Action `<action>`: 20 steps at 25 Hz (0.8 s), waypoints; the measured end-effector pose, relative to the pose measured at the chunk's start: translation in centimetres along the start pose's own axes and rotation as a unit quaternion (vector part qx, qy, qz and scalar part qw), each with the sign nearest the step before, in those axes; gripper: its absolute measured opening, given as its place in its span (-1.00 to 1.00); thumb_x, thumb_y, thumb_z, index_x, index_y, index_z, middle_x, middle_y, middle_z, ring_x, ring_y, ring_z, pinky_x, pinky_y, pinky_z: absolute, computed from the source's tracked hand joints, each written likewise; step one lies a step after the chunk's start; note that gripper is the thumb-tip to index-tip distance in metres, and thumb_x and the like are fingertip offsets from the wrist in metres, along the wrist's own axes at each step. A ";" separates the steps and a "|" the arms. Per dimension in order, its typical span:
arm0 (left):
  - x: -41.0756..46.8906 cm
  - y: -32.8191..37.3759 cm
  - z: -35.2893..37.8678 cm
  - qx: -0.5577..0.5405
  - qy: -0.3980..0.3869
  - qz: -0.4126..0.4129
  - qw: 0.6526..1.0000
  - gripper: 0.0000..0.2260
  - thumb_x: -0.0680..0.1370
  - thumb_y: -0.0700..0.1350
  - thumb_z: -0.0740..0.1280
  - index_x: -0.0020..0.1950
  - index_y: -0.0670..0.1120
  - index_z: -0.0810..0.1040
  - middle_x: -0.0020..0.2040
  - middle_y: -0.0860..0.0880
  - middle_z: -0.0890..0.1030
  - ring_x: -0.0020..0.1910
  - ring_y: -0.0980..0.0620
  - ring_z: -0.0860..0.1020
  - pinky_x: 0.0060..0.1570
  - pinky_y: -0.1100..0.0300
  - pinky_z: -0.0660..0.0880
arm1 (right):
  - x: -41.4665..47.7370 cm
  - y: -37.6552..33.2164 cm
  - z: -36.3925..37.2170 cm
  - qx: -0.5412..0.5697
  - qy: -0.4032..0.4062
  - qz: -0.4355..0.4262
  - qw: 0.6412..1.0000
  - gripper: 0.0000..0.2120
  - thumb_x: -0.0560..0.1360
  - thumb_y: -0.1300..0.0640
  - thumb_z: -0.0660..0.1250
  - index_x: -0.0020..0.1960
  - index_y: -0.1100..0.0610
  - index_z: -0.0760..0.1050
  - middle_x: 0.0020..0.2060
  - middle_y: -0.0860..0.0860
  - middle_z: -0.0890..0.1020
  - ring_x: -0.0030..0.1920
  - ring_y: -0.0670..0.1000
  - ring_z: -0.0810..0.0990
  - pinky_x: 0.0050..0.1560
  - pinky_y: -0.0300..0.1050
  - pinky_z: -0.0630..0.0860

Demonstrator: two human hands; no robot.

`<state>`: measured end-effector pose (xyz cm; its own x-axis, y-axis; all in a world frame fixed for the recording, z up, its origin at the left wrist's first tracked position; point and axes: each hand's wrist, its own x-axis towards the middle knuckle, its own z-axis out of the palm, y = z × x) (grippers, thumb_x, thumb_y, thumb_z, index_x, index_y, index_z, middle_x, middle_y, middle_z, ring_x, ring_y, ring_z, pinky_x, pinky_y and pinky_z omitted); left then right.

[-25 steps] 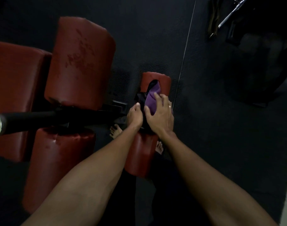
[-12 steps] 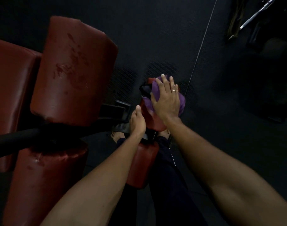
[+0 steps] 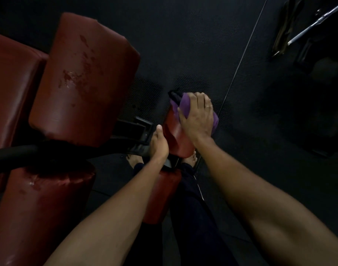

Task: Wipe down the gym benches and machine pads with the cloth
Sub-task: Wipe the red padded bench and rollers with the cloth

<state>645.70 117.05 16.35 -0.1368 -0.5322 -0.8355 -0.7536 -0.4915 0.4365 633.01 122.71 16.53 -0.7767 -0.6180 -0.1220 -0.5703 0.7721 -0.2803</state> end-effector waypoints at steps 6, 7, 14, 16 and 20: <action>1.9 0.4 -0.2 -0.010 -0.028 -0.014 0.999 -0.40 0.68 0.27 -0.09 0.44 -0.04 0.50 0.38 -0.09 0.55 0.37 -0.12 0.49 0.41 -0.01 0.36 | -10.3 -1.5 0.8 0.059 -0.055 0.066 0.995 -0.24 0.52 -0.24 0.31 0.55 0.17 0.23 0.45 0.19 0.38 0.48 0.23 0.33 0.54 0.14 0.19; 2.3 0.7 -0.1 0.001 -0.032 -0.031 0.999 -0.36 0.67 0.30 -0.10 0.44 -0.07 0.50 0.36 -0.11 0.56 0.34 -0.15 0.51 0.40 -0.02 0.38 | -11.8 -1.2 0.9 0.064 -0.067 0.054 0.994 -0.24 0.52 -0.24 0.31 0.55 0.17 0.22 0.43 0.20 0.39 0.45 0.25 0.36 0.52 0.15 0.22; 4.5 -2.2 2.2 -0.083 -0.055 -0.054 0.994 0.09 0.22 0.72 -0.11 0.45 0.04 0.49 0.37 -0.02 0.56 0.33 -0.03 0.53 0.42 -0.05 0.39 | -2.2 -0.4 0.0 0.108 -0.014 0.162 0.981 -0.32 0.58 -0.26 0.27 0.50 0.18 0.28 0.38 0.20 0.39 0.39 0.31 0.36 0.40 0.26 0.37; 5.1 -3.2 2.4 -0.067 -0.050 -0.054 0.995 0.15 0.15 0.76 -0.13 0.46 0.07 0.47 0.38 0.00 0.55 0.34 -0.03 0.53 0.42 -0.07 0.39 | -1.1 -0.3 -0.2 0.167 0.025 0.220 0.961 -0.30 0.57 -0.31 0.27 0.49 0.15 0.27 0.35 0.14 0.39 0.38 0.23 0.37 0.36 0.25 0.41; 2.2 0.7 0.6 -0.062 -0.056 -0.040 0.996 -0.21 0.57 0.44 -0.10 0.53 -0.08 0.39 0.46 -0.08 0.47 0.42 -0.06 0.45 0.48 -0.02 0.30 | -8.5 -0.9 0.9 0.292 0.011 0.314 0.903 -0.19 0.50 -0.39 0.30 0.54 0.04 0.17 0.35 0.02 0.37 0.38 0.08 0.40 0.32 0.23 0.48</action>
<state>644.50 115.93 14.67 -0.1561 -0.4112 -0.8981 -0.6807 -0.6140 0.3994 640.38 127.15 16.97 -0.9069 -0.0766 -0.4143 0.2182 0.7557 -0.6175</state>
